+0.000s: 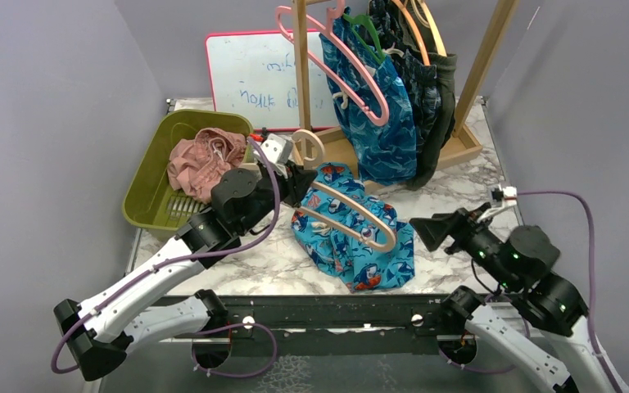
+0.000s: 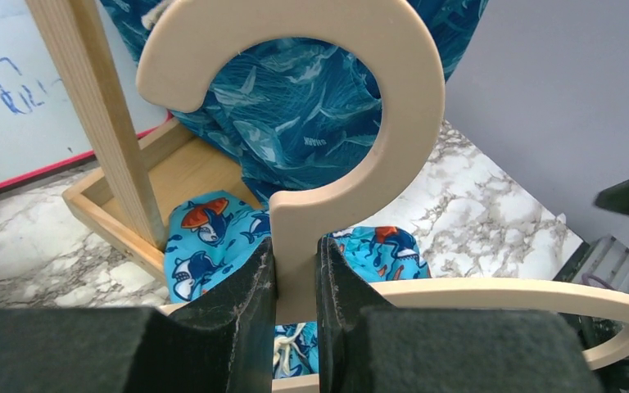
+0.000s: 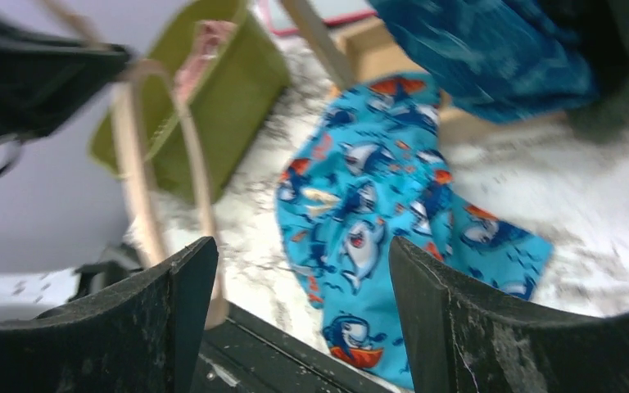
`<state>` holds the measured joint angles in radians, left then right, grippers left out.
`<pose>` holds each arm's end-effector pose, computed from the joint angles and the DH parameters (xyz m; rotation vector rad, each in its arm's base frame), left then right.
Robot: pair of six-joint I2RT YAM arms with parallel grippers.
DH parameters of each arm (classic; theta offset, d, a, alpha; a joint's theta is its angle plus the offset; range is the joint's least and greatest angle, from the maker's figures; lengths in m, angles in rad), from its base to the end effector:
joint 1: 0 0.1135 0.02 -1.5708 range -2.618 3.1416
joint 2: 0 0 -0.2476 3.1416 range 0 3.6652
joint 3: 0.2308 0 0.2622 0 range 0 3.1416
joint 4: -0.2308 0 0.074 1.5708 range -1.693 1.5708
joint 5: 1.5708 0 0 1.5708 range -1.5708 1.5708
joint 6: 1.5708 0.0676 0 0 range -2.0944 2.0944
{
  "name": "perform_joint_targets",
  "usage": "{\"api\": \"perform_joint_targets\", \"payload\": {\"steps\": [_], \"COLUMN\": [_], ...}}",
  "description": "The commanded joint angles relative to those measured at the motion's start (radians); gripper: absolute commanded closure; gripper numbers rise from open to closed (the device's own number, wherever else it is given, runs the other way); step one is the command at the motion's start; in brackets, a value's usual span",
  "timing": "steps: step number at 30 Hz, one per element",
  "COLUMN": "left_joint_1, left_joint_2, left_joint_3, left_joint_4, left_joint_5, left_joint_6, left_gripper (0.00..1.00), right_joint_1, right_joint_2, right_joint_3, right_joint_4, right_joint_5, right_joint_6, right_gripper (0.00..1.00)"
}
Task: Remove the shorts from the hanger
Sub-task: Remove the shorts from the hanger, then place the hanger on the clothes rod.
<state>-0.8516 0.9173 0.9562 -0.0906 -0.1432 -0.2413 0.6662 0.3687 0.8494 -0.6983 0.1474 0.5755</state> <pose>0.1805 -0.1914 0.3727 0.3926 1.6244 -0.7206 0.1045 0.0695 0.3435 0.0257 1.8504 0.7521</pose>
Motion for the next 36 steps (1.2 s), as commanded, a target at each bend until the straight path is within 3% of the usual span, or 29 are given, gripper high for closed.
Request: {"api": "perform_joint_targets", "payload": {"steps": [1,6,14,23,29,30,32,36], "left_joint_1": [0.002,0.001,0.002,0.001,0.002,0.001,0.001,0.002], "left_joint_2": [0.036,0.087,0.127,0.125,0.132,0.131,0.128,0.12], "left_joint_3": [-0.022,-0.018,-0.002,-0.001,0.001,0.002,0.0,-0.002], "left_joint_4": [0.064,0.106,0.111,0.098,0.101,0.101,0.1,0.091], "left_joint_5": [0.081,0.143,0.189,0.152,0.157,0.158,0.156,0.158], "left_joint_6": [-0.026,-0.07,-0.096,-0.099,-0.096,-0.093,-0.09,-0.079], "left_gripper": [1.0,1.0,1.0,1.0,1.0,0.98,0.79,0.53], "right_joint_1": [0.003,0.002,0.003,0.002,0.003,0.002,0.002,0.002], "right_joint_2": [-0.048,0.081,0.161,0.186,0.199,0.198,0.19,0.177], "right_joint_3": [0.046,0.078,0.025,0.015,0.017,0.019,0.022,0.031], "right_joint_4": [0.103,0.03,0.052,0.02,0.013,0.011,0.008,-0.016], "right_joint_5": [-0.306,-0.568,-0.678,-0.603,-0.585,-0.56,-0.501,-0.427], "right_joint_6": [-0.174,-0.235,-0.264,-0.276,-0.284,-0.279,-0.27,-0.257], "right_gripper": [0.21,0.23,0.32,0.56,0.88,0.94,0.99,0.99]}}
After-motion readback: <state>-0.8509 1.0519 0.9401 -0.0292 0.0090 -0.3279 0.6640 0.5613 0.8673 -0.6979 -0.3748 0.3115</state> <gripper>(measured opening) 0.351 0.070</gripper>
